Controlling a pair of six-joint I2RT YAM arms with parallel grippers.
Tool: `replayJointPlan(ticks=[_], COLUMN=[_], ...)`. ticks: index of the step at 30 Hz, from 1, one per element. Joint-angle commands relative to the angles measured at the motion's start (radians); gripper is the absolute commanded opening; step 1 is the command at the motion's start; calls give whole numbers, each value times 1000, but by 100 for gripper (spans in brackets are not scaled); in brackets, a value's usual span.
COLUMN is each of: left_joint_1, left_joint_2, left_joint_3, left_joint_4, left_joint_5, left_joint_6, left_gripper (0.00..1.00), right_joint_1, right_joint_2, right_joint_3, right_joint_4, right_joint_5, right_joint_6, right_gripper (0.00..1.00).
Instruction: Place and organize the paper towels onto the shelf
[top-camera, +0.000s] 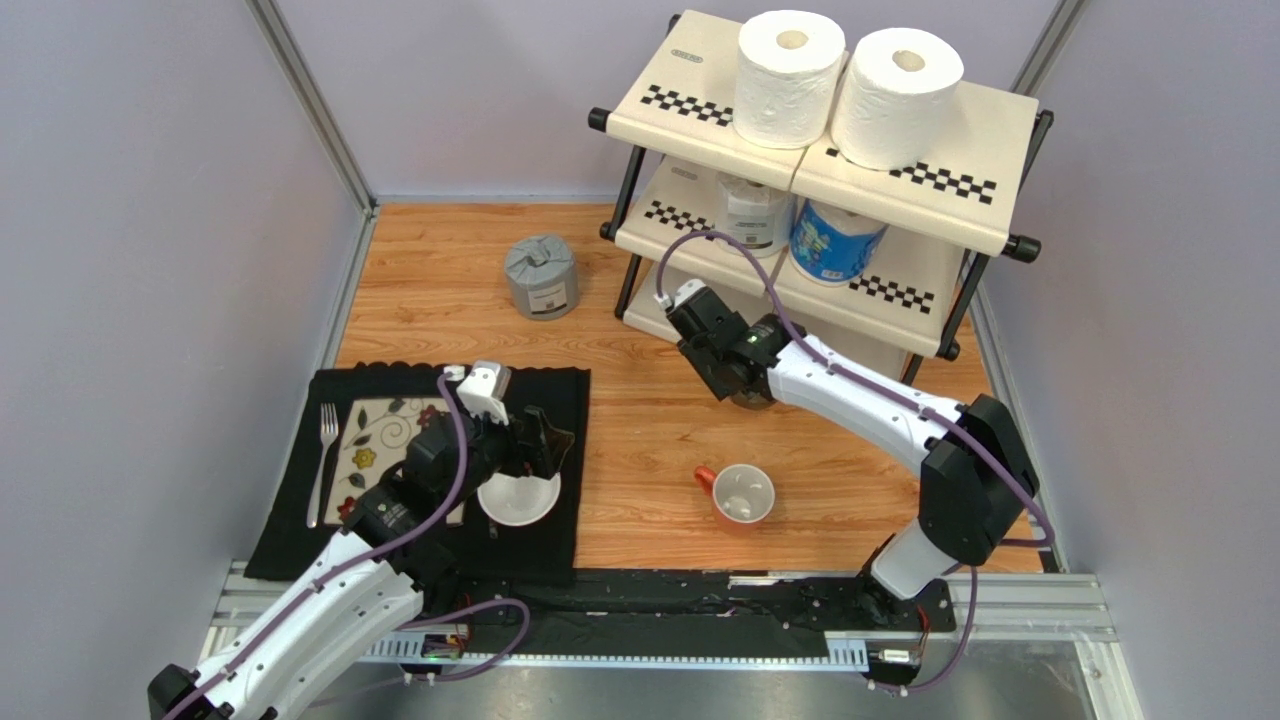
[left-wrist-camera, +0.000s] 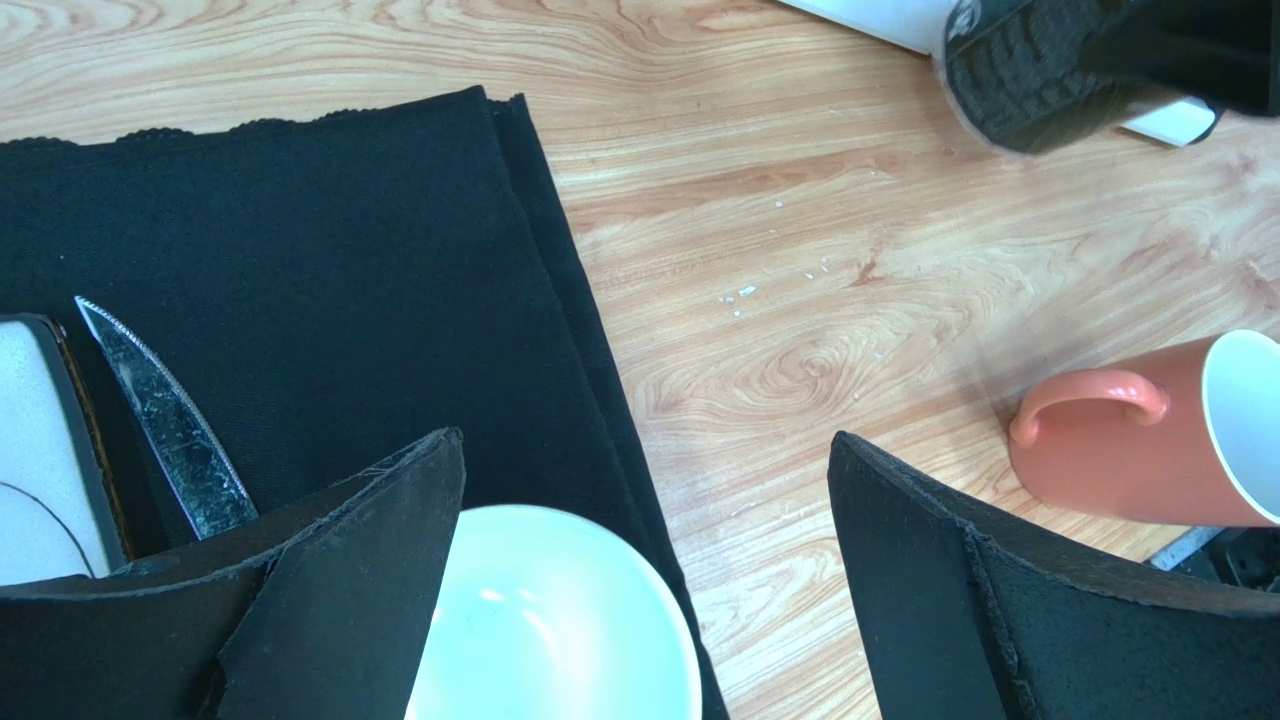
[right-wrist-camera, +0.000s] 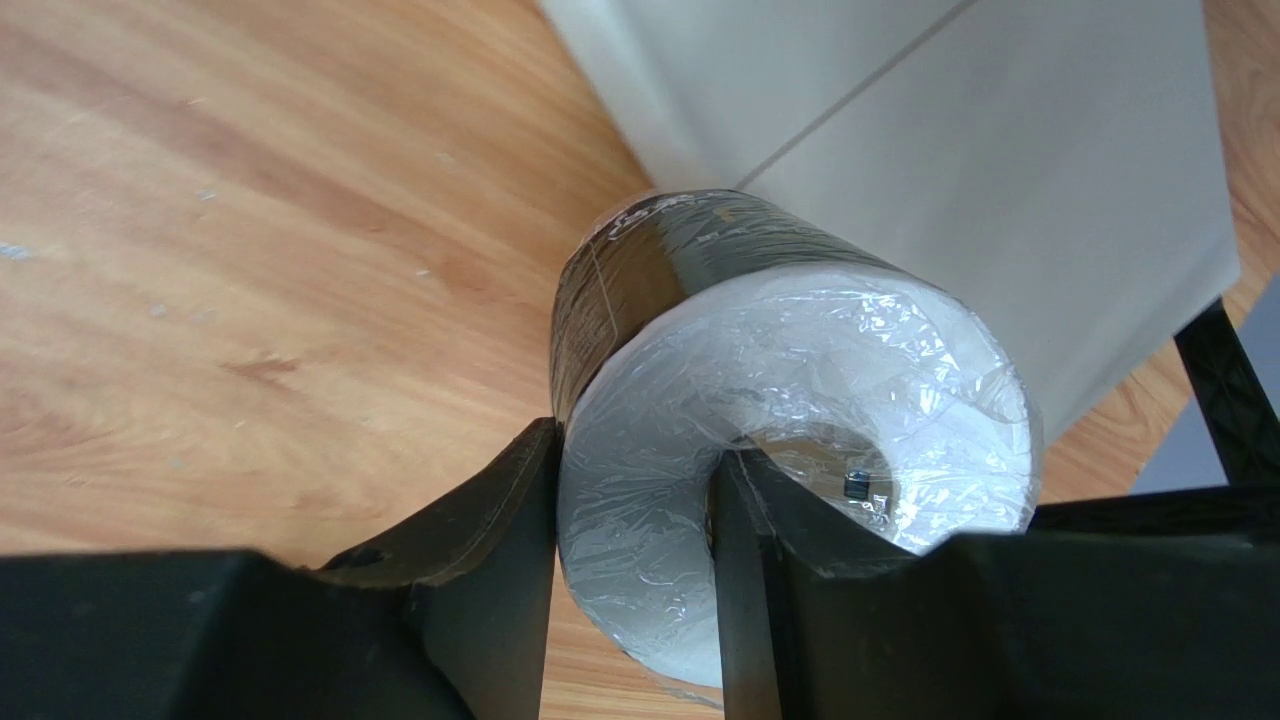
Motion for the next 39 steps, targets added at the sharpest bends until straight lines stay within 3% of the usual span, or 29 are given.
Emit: replayJointPlan(ticks=[1,12,24,39], left_joint_1=[5,7,5,5], left_joint_2=[-8,-3,-16,-20], left_joint_3=[-4,-35,-52,-83], left_joint_4=[9,37,47,75], left_joint_5=[-3,19,25,32], left_joint_6=[-11,-34,-43,-52], left_gripper=[99,99,99,99], right_joint_1=[-73,-90,-104,-121], right_joint_2=[-60,-80,-54,-67], right_joint_3=[41,-36,-129,-166], right_joint_4=[57,251,424,401], right_joint_5=[73,229,320,260], right_joint_6=[2,-18,-162,-308], right_gripper=[10,10,8,9])
